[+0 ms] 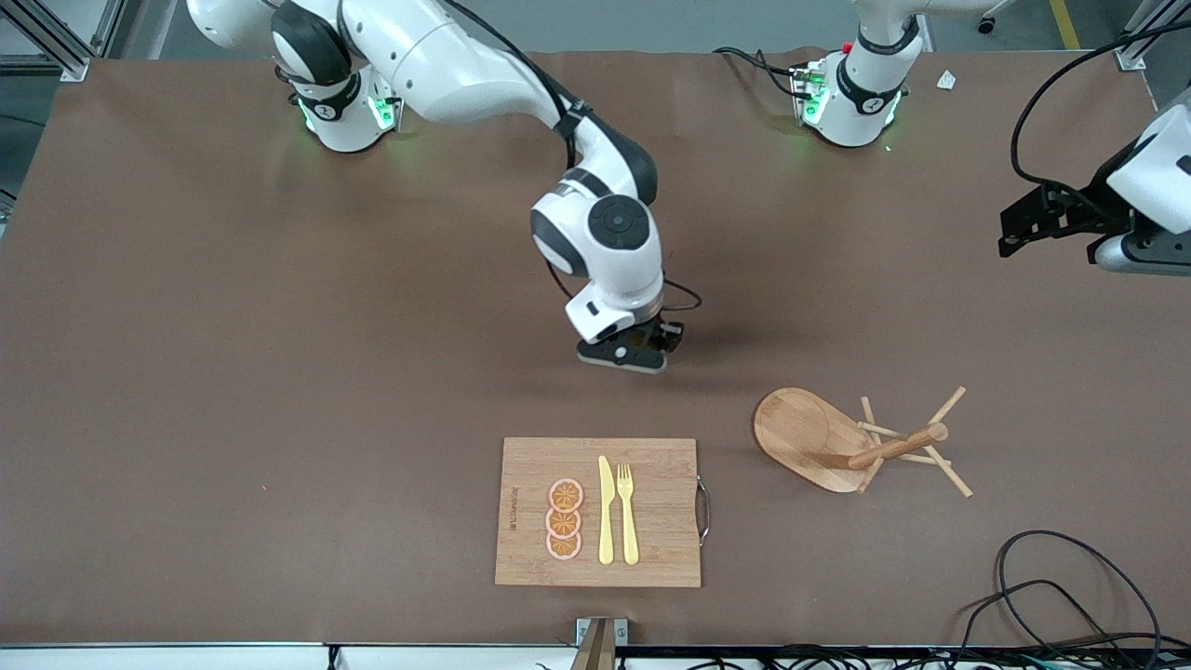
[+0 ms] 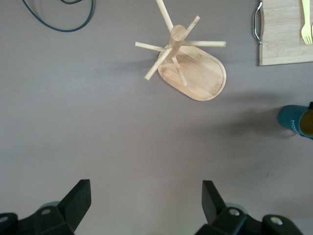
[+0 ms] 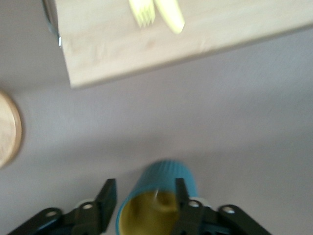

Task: Pass cup and hang on rack
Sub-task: 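Carry the mug to table center with the right gripper, then release the mug while the left gripper moves above it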

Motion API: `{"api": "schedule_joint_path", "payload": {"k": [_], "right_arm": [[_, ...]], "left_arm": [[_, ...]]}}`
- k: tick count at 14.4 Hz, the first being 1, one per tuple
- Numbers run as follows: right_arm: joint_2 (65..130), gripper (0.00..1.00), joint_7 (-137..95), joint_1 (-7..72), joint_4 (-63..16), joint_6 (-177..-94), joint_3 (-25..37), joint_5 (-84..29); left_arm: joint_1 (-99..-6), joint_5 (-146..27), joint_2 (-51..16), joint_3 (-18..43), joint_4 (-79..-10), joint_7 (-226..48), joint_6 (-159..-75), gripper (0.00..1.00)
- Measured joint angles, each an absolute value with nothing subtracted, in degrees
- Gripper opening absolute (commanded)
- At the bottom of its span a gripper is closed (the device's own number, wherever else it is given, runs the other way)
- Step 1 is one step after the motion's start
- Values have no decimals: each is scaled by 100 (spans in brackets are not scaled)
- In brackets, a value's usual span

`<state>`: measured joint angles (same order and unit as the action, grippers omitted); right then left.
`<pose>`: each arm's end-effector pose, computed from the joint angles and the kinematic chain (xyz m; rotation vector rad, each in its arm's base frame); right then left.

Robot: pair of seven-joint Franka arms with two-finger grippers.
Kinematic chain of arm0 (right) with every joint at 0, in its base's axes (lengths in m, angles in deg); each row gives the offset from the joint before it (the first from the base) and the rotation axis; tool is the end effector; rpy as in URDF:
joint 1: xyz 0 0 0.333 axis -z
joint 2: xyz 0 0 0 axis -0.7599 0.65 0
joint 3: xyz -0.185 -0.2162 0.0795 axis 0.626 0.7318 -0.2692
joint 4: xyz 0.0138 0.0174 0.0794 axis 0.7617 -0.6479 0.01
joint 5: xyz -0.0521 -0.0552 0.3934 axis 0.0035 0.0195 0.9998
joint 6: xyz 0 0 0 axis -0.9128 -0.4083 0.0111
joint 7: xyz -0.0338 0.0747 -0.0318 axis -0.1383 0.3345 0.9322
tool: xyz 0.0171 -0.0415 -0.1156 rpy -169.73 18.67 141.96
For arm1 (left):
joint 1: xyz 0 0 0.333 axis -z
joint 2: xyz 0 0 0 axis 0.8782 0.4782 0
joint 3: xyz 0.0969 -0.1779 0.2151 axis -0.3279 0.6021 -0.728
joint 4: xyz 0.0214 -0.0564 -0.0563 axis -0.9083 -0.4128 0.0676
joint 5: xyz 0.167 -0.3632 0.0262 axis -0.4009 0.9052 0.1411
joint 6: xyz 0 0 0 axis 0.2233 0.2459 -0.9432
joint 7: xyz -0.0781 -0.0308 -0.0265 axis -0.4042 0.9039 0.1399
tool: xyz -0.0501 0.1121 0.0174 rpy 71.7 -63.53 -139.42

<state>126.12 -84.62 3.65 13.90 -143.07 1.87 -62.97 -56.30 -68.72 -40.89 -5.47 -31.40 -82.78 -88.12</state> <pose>0.5535 0.5543 0.2652 -2.9794 0.3707 -0.1490 0.5697 -0.0524 0.5909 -3.1329 0.1352 0.0117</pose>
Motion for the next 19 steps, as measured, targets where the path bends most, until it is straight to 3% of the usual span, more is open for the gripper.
{"api": "schedule_joint_path", "payload": {"k": [4, 12, 15, 19], "right_arm": [[12334, 100, -7297, 1185, 1427, -14236, 202, -6294], [11710, 100, -5500, 3158, 1358, -12767, 198, -6088], [11222, 100, -5182, 3835, 945, -12582, 201, -6089], [10501, 100, -4527, 4537, 306, -12342, 202, -6091]], "left_arm": [[-5225, -7246, -3965, -110, -3140, -9481, -8836, 100], [-3307, -8014, -3227, 221, -3249, -12704, -8846, 100], [-2282, -8485, -2762, 262, -3425, -14182, -8949, 100], [-1331, -9262, -2448, 289, -4154, -16109, -9752, 99]]}}
